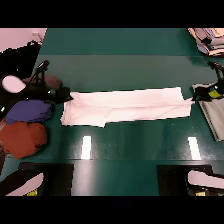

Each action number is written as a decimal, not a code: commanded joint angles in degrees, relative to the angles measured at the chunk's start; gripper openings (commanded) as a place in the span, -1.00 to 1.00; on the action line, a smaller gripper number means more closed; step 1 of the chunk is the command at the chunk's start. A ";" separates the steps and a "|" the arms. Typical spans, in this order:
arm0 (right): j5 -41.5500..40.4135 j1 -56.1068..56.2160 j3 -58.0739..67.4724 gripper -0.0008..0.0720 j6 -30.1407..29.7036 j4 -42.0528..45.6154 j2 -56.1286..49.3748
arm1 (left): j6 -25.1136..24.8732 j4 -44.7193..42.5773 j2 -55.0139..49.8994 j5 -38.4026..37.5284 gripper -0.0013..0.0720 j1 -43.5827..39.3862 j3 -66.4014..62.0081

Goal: Fold the shirts.

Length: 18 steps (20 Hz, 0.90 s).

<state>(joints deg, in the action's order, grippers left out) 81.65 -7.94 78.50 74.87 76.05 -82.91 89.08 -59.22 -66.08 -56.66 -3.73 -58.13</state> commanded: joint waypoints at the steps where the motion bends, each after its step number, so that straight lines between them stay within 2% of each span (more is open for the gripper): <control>1: 0.13 1.68 9.38 -0.94 1.27 -0.70 -9.33 | -0.61 -0.42 -9.81 5.73 -0.90 0.02 -6.82; 3: 0.92 1.64 13.22 -0.93 1.42 -3.58 -13.09 | -0.61 -0.42 -11.32 8.66 -0.89 0.02 -7.82; 4: 0.90 1.64 14.73 -0.86 1.44 -5.29 -14.60 | -0.61 -0.42 -11.43 9.99 -0.84 0.02 -7.93; 5: 0.87 1.64 16.24 -0.36 1.44 -7.15 -15.93 | -0.55 -0.20 -11.43 11.13 -0.21 0.02 -7.98; 6: 0.94 1.64 17.46 -0.01 1.42 -8.11 -17.05 | -0.55 -0.15 -11.43 11.02 0.16 0.02 -8.17; 10: 4.37 -0.90 17.07 0.00 -0.39 -8.68 -17.70 | -1.27 -0.11 -11.39 1.81 0.14 -0.11 -11.21; 11: 6.23 -2.51 16.00 0.00 -1.22 -9.20 -17.70 | -1.70 0.09 -11.41 0.13 -0.06 -0.17 -11.37; 12: 7.69 -4.17 14.60 0.00 -2.40 -10.16 -17.70 | -3.32 0.68 -11.41 -1.29 -0.74 -0.17 -11.34; 13: 8.02 -6.23 12.76 0.00 -3.02 -11.56 -17.70 | -4.83 1.03 -11.41 -1.81 -0.87 -0.17 -11.34; 14: 7.65 -8.00 10.84 0.02 -3.13 -13.00 -17.70 | -4.98 1.40 -11.41 -1.95 -0.87 -0.17 -11.34; 16: 5.97 -11.67 6.60 0.59 -4.02 -15.85 -17.73 | -5.01 2.99 -11.41 -1.95 -0.88 -0.17 -11.34; 18: 3.13 -14.16 2.51 0.60 -6.67 -19.34 -17.73 | -5.07 3.91 -11.43 -1.57 -0.90 -1.18 -11.34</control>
<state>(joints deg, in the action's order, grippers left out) 86.98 -18.22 85.91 71.13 61.78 -100.53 84.84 -56.95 -77.47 -57.34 -4.16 -69.30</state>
